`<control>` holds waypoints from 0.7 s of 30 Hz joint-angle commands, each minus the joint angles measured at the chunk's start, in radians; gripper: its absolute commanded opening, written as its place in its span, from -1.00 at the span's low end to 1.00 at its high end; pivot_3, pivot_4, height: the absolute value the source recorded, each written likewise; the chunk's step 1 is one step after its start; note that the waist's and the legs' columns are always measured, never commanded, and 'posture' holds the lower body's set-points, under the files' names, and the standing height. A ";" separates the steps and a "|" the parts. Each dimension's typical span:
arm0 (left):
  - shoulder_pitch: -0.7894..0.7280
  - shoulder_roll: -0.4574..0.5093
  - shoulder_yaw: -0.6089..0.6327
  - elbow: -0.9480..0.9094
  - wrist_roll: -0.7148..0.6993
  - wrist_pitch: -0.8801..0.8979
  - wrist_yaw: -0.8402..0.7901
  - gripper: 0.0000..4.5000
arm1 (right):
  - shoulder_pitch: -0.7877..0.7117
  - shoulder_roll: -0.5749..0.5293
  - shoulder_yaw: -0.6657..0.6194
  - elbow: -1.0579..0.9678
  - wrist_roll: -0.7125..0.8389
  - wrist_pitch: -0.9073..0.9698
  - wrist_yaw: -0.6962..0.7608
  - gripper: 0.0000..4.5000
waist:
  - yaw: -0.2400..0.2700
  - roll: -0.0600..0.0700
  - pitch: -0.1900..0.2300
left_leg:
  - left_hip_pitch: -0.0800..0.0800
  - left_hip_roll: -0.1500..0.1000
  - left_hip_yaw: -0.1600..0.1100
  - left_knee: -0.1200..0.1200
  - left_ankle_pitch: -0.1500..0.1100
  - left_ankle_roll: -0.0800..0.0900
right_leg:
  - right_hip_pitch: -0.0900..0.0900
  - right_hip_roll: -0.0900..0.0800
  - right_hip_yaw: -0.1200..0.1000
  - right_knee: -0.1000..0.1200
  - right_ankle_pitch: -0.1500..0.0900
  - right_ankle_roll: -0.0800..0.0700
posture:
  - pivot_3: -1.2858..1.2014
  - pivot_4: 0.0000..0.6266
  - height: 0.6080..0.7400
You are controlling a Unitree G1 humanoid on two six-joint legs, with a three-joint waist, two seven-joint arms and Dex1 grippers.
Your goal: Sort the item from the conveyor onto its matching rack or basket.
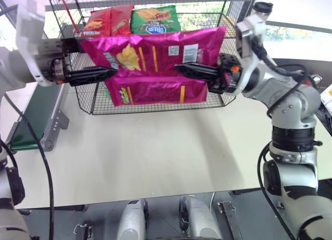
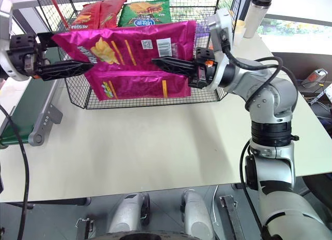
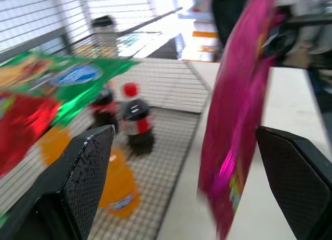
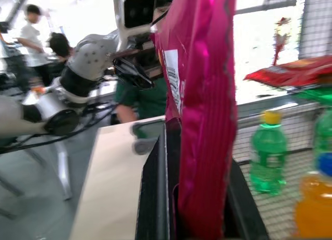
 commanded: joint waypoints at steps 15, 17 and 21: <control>0.116 -0.143 0.122 -0.163 -0.131 0.067 0.229 0.98 | -0.033 -0.256 -0.181 -0.050 -0.254 -0.316 -0.359 -1.00 | -0.008 0.000 0.000 | 0.002 0.000 0.001 0.000 0.000 0.000 | 0.001 -0.001 0.001 -0.001 0.000 0.000 | 0.03 -0.52 1.00; 0.123 -0.165 0.123 -0.186 -0.140 0.070 0.257 0.98 | -0.048 -0.233 -0.067 0.011 -0.422 -0.479 -0.380 -1.00 | -0.008 0.000 0.000 | 0.001 0.000 0.001 0.000 0.000 0.000 | 0.001 0.000 0.001 -0.001 0.000 0.000 | 0.03 -0.52 1.00; 0.170 -0.184 0.144 -0.243 -0.165 0.082 0.294 0.98 | -0.115 -0.175 0.111 0.210 -0.698 -0.790 -0.430 -1.00 | -0.007 0.000 0.000 | 0.001 -0.001 0.001 0.000 0.000 0.000 | 0.000 -0.001 0.002 -0.001 0.000 0.000 | 0.03 -0.52 1.00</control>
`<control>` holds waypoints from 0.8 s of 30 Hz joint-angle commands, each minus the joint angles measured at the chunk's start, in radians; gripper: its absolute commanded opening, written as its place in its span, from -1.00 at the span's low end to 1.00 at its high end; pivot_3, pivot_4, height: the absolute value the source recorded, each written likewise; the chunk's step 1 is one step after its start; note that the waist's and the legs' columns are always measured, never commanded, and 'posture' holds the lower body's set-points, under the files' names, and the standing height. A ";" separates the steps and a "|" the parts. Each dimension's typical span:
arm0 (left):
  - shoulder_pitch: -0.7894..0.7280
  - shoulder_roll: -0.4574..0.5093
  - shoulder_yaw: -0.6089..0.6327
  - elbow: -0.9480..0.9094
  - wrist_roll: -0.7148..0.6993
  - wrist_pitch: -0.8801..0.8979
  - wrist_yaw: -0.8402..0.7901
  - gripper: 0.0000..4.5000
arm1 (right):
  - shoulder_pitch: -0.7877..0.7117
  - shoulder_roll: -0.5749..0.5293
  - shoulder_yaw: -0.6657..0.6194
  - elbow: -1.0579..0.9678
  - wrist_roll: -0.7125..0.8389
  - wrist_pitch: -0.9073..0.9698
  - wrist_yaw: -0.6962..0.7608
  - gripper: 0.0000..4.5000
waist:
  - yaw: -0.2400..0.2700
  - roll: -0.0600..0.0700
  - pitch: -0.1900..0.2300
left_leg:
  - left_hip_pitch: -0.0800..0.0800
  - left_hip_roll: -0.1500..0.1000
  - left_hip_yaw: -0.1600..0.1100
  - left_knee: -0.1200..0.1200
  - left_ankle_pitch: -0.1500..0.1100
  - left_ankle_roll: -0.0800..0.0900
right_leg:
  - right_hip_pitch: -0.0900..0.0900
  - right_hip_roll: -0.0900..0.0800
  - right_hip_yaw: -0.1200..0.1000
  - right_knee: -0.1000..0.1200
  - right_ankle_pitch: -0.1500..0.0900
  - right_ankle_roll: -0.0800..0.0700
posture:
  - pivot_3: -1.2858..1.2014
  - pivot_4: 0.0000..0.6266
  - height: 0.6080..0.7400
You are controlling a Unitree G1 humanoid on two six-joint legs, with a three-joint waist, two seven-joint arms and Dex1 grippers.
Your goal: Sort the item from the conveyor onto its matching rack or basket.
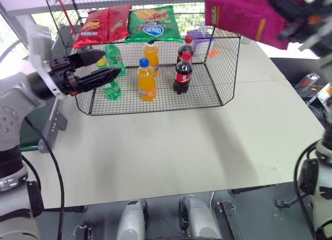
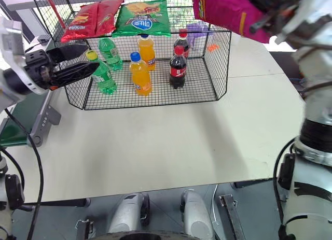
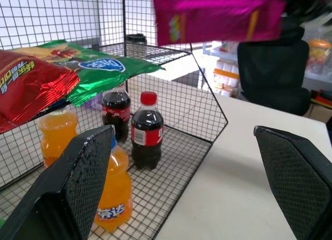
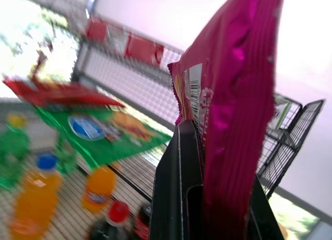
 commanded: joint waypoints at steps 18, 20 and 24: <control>0.153 0.014 0.075 -0.157 -0.078 -0.009 0.119 0.98 | -0.357 -0.036 0.443 0.671 -1.053 -0.619 -0.570 -1.00 | 0.001 0.000 0.000 | -0.001 -0.001 0.000 0.000 0.000 -0.001 | -0.001 -0.001 0.001 -0.001 0.000 0.000 | 0.03 -0.52 1.00; 0.152 0.011 0.071 -0.154 -0.080 -0.011 0.121 0.98 | -0.361 -0.046 0.451 0.679 -1.083 -0.611 -0.598 -1.00 | 0.001 0.000 0.000 | -0.001 -0.001 0.000 0.000 0.000 -0.001 | -0.001 -0.001 0.001 -0.001 0.000 0.000 | 0.03 -0.52 1.00; 0.143 0.003 0.056 -0.143 -0.076 -0.020 0.120 0.98 | -0.374 -0.007 0.475 0.727 -1.091 -0.612 -0.570 -1.00 | -0.001 0.000 0.000 | -0.001 -0.001 0.000 0.000 0.000 -0.001 | 0.000 -0.001 0.001 -0.001 0.000 -0.001 | 0.03 -0.52 1.00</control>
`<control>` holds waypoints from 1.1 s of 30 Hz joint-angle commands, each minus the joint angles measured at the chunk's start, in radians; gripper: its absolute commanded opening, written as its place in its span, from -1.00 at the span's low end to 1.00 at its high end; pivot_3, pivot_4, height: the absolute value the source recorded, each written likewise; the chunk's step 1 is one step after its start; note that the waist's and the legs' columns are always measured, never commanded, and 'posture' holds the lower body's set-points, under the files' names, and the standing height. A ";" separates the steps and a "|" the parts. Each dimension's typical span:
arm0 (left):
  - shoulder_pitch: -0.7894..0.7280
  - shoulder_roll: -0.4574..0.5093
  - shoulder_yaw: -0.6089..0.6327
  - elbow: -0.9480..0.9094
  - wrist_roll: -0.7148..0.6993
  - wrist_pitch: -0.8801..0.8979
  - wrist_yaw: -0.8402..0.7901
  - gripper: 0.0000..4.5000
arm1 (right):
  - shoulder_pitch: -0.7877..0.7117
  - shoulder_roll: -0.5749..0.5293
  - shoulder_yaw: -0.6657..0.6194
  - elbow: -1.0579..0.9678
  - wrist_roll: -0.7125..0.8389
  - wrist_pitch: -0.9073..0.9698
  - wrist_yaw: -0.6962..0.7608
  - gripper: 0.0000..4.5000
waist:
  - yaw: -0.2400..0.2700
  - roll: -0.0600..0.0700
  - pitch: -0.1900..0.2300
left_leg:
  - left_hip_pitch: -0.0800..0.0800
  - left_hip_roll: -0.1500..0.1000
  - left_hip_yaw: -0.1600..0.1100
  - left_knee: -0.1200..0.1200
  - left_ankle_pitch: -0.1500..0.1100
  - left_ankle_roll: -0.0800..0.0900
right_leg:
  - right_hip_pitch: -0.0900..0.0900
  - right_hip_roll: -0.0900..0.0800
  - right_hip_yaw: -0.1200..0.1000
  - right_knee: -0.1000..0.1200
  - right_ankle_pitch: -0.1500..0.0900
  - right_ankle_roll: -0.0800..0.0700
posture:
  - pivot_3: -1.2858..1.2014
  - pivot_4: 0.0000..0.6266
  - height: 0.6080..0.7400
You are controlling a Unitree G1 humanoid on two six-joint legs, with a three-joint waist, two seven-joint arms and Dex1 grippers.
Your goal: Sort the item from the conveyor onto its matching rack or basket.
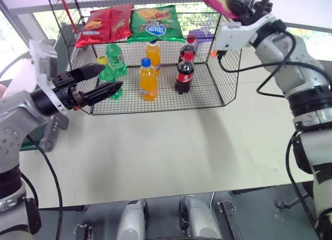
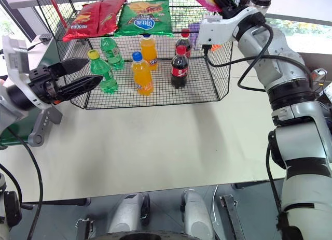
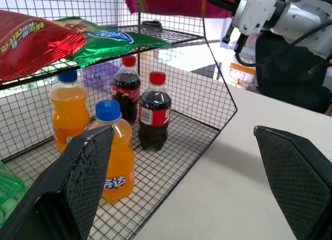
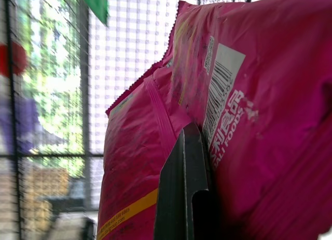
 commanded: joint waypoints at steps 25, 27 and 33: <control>0.036 -0.020 -0.029 -0.021 0.028 -0.075 0.018 1.00 | -0.146 0.256 -0.184 0.130 0.461 0.176 0.435 0.99 | -0.004 0.000 0.000 | 0.001 0.000 0.000 0.000 0.000 0.000 | 0.001 0.000 0.000 0.001 0.000 0.000 | 0.03 -0.52 1.00; 0.037 -0.021 -0.028 -0.022 0.030 -0.075 0.017 1.00 | -0.135 0.285 -0.244 0.090 0.571 0.251 0.529 0.99 | -0.005 0.000 0.000 | 0.001 0.000 0.000 0.000 0.000 0.000 | 0.000 0.000 0.000 0.001 0.000 0.001 | 0.03 -0.52 1.00; 0.039 -0.024 -0.027 -0.024 0.036 -0.072 0.019 1.00 | -0.094 0.290 -0.298 -0.016 0.696 0.379 0.667 0.99 | 0.005 0.000 0.000 | 0.000 0.000 0.000 -0.001 0.000 0.000 | 0.001 0.000 -0.001 0.001 0.001 0.001 | 0.03 -0.52 1.00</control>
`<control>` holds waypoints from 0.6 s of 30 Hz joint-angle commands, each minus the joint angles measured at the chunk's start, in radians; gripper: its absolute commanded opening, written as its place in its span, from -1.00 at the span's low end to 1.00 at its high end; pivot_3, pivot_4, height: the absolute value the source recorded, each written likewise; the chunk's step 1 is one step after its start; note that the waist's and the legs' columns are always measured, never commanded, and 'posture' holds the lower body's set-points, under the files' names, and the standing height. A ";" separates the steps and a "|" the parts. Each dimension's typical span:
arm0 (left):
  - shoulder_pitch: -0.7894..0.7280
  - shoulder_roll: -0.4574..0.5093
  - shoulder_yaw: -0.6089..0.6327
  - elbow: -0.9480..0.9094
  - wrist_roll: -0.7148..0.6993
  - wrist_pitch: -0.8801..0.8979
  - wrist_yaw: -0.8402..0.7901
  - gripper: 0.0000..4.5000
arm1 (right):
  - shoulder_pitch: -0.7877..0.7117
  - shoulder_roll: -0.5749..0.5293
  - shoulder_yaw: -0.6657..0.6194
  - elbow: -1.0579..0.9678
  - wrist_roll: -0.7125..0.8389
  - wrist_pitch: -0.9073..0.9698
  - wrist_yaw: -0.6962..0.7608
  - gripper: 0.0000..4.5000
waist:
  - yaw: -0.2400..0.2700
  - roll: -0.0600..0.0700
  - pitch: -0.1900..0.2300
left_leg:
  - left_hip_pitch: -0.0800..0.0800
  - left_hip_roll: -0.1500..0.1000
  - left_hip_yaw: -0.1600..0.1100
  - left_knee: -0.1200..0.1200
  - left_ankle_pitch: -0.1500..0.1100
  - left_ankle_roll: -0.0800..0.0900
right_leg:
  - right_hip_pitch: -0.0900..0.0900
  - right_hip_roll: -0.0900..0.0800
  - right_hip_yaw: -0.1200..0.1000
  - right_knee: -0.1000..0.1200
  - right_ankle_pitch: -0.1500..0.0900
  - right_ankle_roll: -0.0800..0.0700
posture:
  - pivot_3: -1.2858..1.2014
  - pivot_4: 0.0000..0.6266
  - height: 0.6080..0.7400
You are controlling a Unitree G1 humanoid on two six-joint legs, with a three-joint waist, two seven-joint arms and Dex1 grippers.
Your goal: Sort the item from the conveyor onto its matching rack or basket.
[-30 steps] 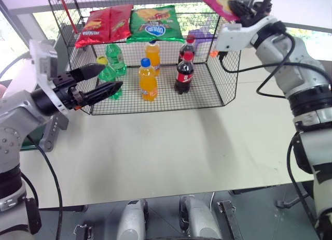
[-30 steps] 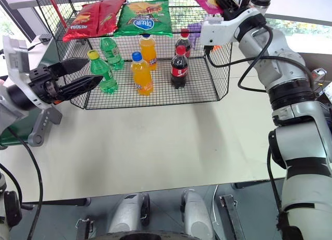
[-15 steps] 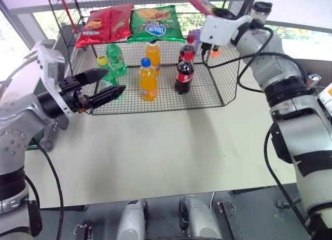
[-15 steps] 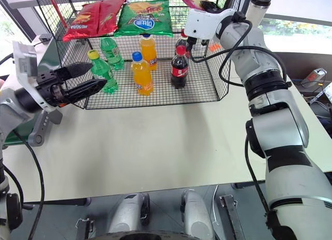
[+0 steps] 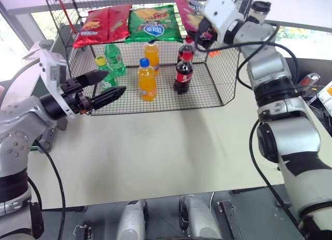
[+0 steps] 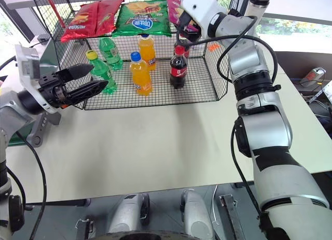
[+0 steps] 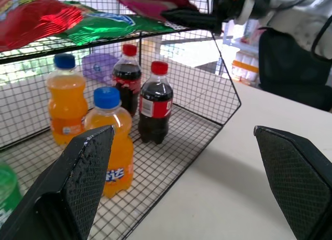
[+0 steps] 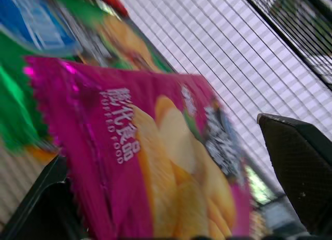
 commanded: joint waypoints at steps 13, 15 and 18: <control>0.001 -0.002 0.004 -0.028 0.018 -0.026 0.001 1.00 | 0.066 -0.004 -0.034 -0.097 0.114 -0.029 0.126 0.99 | -0.005 0.000 0.000 | 0.000 0.000 0.000 0.000 0.000 0.000 | 0.000 0.000 0.000 0.000 0.000 0.000 | 0.03 -0.52 1.00; 0.004 -0.003 0.005 -0.031 0.020 -0.025 0.003 1.00 | 0.077 -0.007 -0.034 -0.112 0.124 -0.034 0.144 0.99 | -0.005 0.000 0.000 | 0.000 0.000 0.000 0.000 0.000 0.000 | 0.000 0.000 0.000 0.000 0.000 0.000 | 0.03 -0.52 1.00; 0.009 -0.003 0.007 -0.035 0.020 -0.023 0.003 1.00 | 0.098 -0.015 -0.033 -0.145 0.133 -0.035 0.167 0.99 | -0.003 0.000 0.000 | 0.000 0.000 0.000 0.000 0.000 0.000 | 0.000 0.000 0.000 0.000 0.000 0.000 | 0.03 -0.52 1.00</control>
